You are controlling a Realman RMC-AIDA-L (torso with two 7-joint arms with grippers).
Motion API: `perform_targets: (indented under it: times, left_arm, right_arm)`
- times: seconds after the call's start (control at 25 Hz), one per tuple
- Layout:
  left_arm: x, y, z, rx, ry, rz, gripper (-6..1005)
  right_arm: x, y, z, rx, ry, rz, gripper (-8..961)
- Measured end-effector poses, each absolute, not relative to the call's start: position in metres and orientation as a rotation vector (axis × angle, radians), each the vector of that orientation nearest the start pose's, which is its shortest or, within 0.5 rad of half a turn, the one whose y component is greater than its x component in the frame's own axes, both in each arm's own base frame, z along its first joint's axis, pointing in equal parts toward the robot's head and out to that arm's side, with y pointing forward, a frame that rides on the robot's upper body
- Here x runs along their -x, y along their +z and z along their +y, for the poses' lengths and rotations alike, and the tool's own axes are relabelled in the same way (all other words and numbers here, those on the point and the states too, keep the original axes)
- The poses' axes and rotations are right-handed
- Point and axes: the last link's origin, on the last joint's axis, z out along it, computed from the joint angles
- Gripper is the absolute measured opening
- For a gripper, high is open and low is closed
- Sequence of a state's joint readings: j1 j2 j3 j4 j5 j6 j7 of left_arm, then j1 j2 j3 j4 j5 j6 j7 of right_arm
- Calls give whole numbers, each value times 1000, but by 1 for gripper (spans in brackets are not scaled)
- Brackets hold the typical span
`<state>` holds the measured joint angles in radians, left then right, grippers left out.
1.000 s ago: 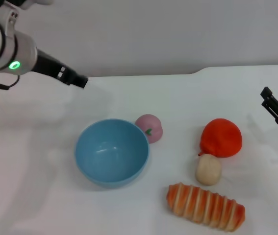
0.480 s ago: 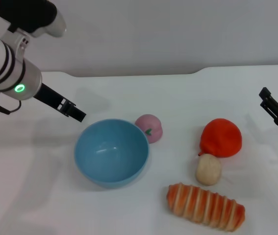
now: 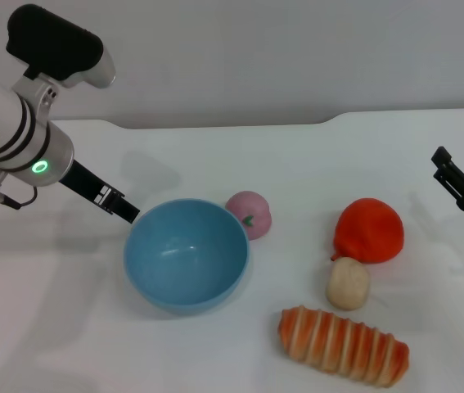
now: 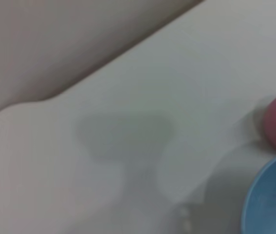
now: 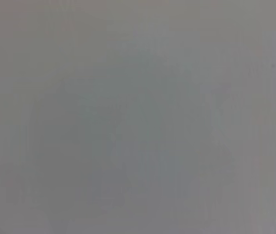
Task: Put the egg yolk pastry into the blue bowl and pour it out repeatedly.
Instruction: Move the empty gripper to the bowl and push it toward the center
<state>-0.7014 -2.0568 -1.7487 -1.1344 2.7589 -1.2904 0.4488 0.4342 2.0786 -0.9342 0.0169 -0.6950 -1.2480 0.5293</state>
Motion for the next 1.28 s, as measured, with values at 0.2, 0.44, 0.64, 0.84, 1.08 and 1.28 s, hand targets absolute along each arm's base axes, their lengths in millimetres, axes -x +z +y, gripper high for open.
perform_targets:
  times: [0.2, 0.44, 0.64, 0.84, 1.08, 1.28]
  left_arm:
    - [203, -1, 403, 2324, 517, -952, 840]
    - [209, -4, 398, 2336, 566, -980, 839]
    - [210, -1, 394, 2342, 588, -1014, 839]
    - [210, -3, 391, 2356, 610, -1026, 840]
    - [203, -5, 388, 2384, 630, -1034, 839]
    - [202, -3, 388, 2383, 618, -1047, 839]
  right_arm:
    - [-346, -19, 307, 1700, 837, 767, 793]
    - [-346, -19, 307, 1700, 837, 768, 793]
    - [-345, -19, 308, 1702, 842, 765, 793]
    - [-344, -20, 309, 1704, 844, 764, 793]
    - [-344, -20, 309, 1704, 845, 765, 793]
    - [-344, -20, 308, 1704, 844, 767, 793]
